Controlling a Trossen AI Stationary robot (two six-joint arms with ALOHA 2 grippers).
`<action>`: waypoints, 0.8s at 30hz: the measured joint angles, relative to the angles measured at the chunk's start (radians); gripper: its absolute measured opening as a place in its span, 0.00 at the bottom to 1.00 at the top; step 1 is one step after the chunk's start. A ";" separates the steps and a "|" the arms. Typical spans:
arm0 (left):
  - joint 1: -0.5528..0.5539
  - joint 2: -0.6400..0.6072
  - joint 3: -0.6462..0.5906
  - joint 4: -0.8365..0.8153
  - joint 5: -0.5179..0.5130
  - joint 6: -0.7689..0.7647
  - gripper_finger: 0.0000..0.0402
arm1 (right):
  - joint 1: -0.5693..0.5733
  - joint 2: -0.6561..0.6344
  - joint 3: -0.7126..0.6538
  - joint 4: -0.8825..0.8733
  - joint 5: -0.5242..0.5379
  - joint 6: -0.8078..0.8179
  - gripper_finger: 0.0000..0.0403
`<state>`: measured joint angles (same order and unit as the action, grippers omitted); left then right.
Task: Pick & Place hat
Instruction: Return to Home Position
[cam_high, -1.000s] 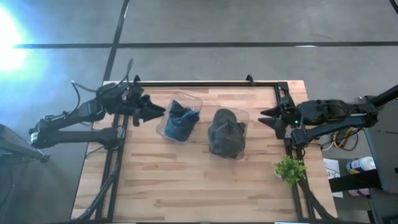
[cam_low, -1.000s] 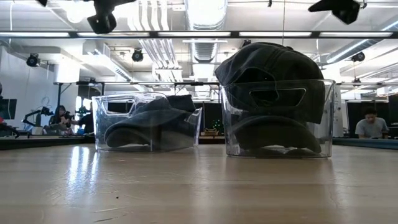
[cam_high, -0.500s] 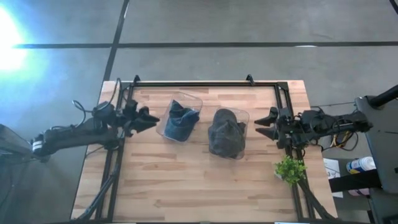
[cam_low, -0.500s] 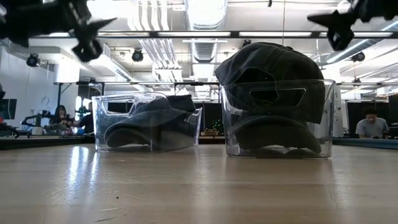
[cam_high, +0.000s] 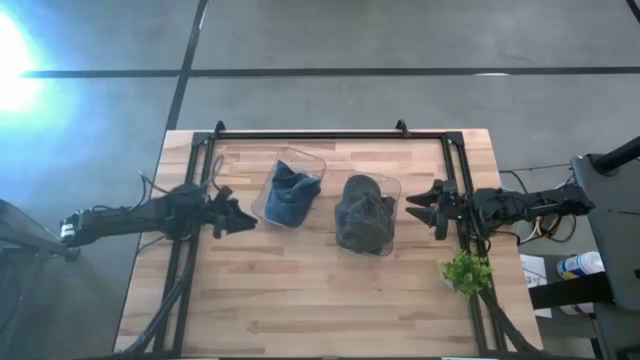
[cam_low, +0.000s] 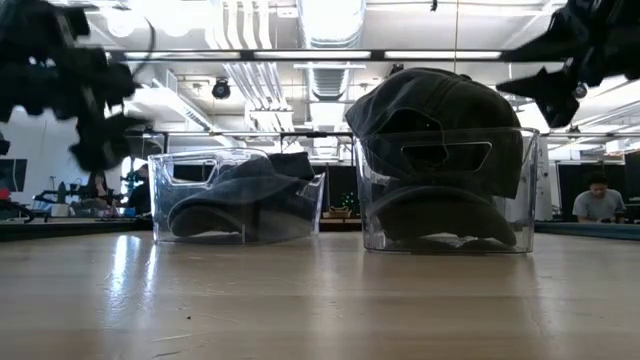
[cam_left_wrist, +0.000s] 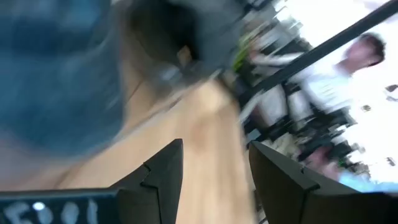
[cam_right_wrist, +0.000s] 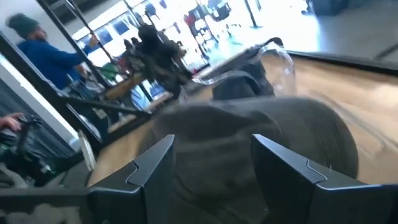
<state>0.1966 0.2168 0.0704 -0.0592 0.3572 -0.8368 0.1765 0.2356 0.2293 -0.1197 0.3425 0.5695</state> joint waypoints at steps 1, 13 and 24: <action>-0.001 -0.025 0.011 0.003 0.000 -0.001 0.44 | 0.000 -0.001 -0.011 0.000 0.000 0.000 0.50; -0.014 -0.213 0.003 0.058 0.003 0.000 0.44 | 0.000 0.014 -0.150 -0.001 -0.002 0.000 0.50; -0.046 -0.216 -0.062 0.128 -0.009 0.201 0.44 | 0.000 0.055 -0.136 -0.002 -0.002 -0.001 0.50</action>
<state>0.1506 0.0006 0.0086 0.0688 0.3487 -0.6361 0.1768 0.2901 0.0937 -0.1218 0.3403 0.5690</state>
